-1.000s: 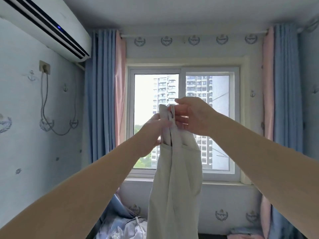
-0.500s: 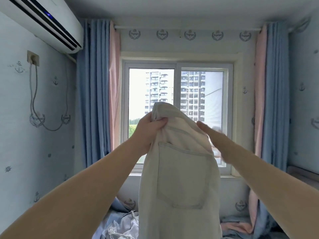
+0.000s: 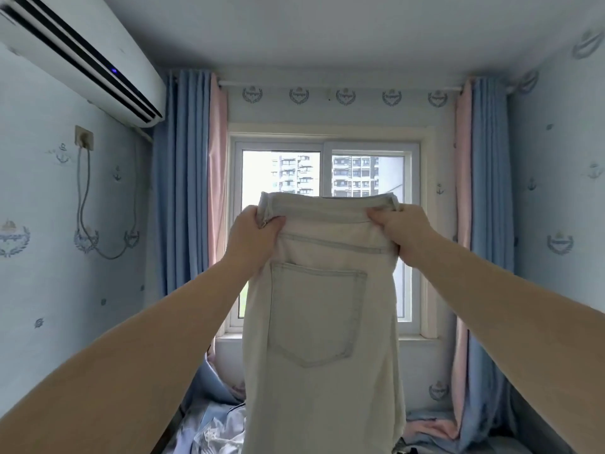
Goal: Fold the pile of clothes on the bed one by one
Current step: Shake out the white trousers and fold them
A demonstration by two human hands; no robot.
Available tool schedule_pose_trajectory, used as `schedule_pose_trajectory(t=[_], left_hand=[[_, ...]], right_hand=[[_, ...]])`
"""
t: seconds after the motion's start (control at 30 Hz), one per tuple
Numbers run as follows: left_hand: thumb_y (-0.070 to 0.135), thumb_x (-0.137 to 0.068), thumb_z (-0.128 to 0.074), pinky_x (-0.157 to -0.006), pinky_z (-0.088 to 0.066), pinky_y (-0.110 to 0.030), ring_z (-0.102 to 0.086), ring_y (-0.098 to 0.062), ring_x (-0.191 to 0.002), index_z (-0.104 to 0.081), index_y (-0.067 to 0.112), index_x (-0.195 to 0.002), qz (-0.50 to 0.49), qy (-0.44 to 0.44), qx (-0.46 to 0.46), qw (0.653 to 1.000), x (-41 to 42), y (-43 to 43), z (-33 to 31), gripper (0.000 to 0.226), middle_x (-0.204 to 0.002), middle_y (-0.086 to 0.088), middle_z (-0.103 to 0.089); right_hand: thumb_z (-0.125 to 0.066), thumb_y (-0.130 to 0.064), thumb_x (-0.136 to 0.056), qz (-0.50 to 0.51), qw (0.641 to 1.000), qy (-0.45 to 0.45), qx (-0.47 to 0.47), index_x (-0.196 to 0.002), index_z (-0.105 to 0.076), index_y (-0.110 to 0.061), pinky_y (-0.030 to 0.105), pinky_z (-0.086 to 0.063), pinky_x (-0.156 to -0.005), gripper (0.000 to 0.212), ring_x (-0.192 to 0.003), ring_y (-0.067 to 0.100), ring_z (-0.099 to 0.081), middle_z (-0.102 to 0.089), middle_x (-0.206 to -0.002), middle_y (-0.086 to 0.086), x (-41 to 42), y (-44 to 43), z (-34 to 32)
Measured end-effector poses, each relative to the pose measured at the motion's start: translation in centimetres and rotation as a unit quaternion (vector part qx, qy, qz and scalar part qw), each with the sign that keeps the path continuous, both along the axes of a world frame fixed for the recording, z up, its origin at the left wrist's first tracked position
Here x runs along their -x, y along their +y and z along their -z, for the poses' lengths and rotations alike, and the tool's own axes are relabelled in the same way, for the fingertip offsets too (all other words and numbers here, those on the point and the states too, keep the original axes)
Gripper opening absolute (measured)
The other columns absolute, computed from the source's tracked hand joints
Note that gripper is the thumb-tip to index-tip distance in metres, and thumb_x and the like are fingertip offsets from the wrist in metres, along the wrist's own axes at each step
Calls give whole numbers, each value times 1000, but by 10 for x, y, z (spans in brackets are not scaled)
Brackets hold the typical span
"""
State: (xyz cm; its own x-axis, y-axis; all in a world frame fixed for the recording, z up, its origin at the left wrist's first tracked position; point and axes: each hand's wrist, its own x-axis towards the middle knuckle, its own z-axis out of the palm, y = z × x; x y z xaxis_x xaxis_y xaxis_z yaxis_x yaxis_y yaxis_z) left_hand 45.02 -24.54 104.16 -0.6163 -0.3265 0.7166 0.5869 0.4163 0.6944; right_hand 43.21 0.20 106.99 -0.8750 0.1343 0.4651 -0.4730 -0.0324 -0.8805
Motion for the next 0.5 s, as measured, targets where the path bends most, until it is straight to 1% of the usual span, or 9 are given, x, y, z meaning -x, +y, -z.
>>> schedule_pose_trajectory(t=[0.07, 0.13, 0.2, 0.27, 0.4, 0.5], left_hand=[[36, -91, -70, -71, -47, -36, -54, -20, -75, -56, 5, -95, -21, 17, 13, 1000, -34, 12, -9, 34, -85, -5, -56], [38, -92, -69, -69, -46, -33, -54, -19, -76, -57, 4, -100, -36, 35, 23, 998, -69, 26, -16, 38, -88, -7, -58], [40, -94, -67, -69, -45, -32, -55, -19, -78, -57, 4, -102, -48, 52, 27, 997, -104, 41, -22, 38, -92, -9, -61], [40, -95, -66, -69, -46, -32, -55, -19, -78, -58, 6, -104, -54, 62, 33, 996, -139, 57, -26, 37, -93, -9, -61], [40, -96, -64, -65, -45, -28, -55, -16, -76, -58, 7, -103, -51, 65, 38, 996, -197, 88, -31, 34, -89, -5, -59], [40, -96, -64, -69, -46, -31, -55, -17, -76, -58, 8, -101, -44, 62, 41, 996, -227, 106, -35, 33, -88, -5, -59]], right_hand=[[-78, -10, -85, 7, 999, 31, -1, -99, -71, -2, 49, -60, -87, 18, -86, 31, -70, -72, -106, 22, -33, 13, -9], [-77, -9, -87, 8, 998, 59, 1, -89, -71, -8, 42, -61, -81, 7, -80, 28, -69, -72, -97, 18, -67, 28, -18], [-76, -9, -87, 6, 996, 84, -1, -83, -69, -13, 39, -60, -79, 8, -76, 25, -67, -70, -90, 11, -101, 44, -25], [-76, -10, -87, 6, 995, 101, -6, -87, -70, -12, 38, -60, -78, 6, -77, 24, -67, -70, -90, 10, -134, 60, -30], [-76, -12, -87, 20, 993, 118, -13, -92, -71, -9, 30, -59, -68, 8, -75, 22, -67, -70, -92, 12, -193, 92, -39], [-76, -14, -87, 20, 992, 121, -10, -97, -72, -10, 29, -60, -67, 11, -78, 22, -69, -72, -98, 13, -227, 112, -44]])
